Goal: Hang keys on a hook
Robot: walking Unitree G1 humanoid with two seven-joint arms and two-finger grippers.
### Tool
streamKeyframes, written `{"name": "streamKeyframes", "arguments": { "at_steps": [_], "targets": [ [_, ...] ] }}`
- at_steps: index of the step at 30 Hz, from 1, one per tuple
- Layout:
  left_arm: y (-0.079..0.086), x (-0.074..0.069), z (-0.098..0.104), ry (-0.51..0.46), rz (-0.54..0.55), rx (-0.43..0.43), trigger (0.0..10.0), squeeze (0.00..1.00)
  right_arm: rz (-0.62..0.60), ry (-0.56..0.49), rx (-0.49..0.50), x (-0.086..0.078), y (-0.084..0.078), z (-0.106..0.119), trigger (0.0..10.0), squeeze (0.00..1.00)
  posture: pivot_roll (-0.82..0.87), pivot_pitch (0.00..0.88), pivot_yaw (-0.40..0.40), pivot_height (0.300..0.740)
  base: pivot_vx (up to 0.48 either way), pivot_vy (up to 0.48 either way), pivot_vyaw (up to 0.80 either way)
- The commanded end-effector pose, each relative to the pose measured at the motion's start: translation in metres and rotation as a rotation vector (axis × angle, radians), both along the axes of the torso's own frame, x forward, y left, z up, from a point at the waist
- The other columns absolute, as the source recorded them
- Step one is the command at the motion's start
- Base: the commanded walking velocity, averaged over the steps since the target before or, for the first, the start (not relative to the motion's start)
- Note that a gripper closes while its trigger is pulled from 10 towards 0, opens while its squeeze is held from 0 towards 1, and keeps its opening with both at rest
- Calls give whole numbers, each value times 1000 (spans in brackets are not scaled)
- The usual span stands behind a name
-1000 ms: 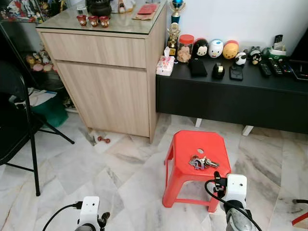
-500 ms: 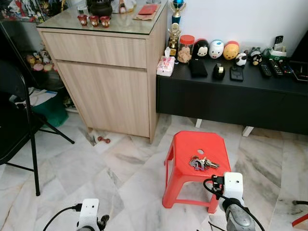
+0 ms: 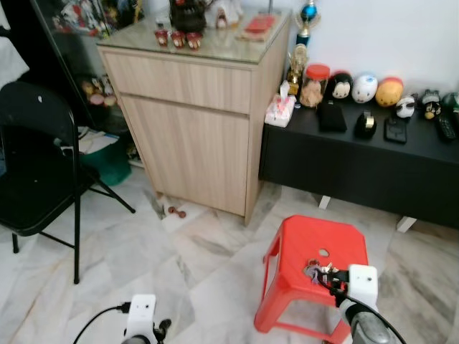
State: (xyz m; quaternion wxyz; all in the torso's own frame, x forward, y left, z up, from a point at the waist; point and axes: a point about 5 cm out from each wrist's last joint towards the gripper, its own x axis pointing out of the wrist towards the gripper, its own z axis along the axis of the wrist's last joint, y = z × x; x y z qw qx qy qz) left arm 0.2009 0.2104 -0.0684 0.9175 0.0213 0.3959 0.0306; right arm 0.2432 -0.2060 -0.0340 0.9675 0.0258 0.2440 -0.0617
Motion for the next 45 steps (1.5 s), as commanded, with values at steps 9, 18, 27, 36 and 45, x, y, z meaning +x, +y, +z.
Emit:
{"name": "streamKeyframes", "arguments": {
  "at_steps": [9, 18, 27, 36, 45],
  "targets": [
    [6, -7, -3, 33, 13, 12, 10000, 0, 12, 11, 25, -1, 9, -2, 10000, 0, 108, 62, -29, 740, 227, 0, 0],
    [6, -6, -2, 23, 24, 14, 10000, 0, 12, 5, 26, 1, 10, -1, 10000, 0, 110, 67, -28, 740, 0, 0, 0],
    [6, -6, -3, 20, 24, 15, 10000, 0, 8, 9, 25, 1, 9, -1, 10000, 0, 111, 62, -24, 740, 0, 0, 0],
    [5, -4, -1, 13, 4, 25, 10000, 0, 6, 7, 26, 2, 9, -1, 10000, 0, 108, 56, -21, 740, 0, 0, 0],
    [5, -3, -1, 11, 3, 23, 10000, 0, -49, 153, 13, -15, 4, -17, 10000, 0, 112, 53, -19, 740, 0, 0, 0]
  ]
}}
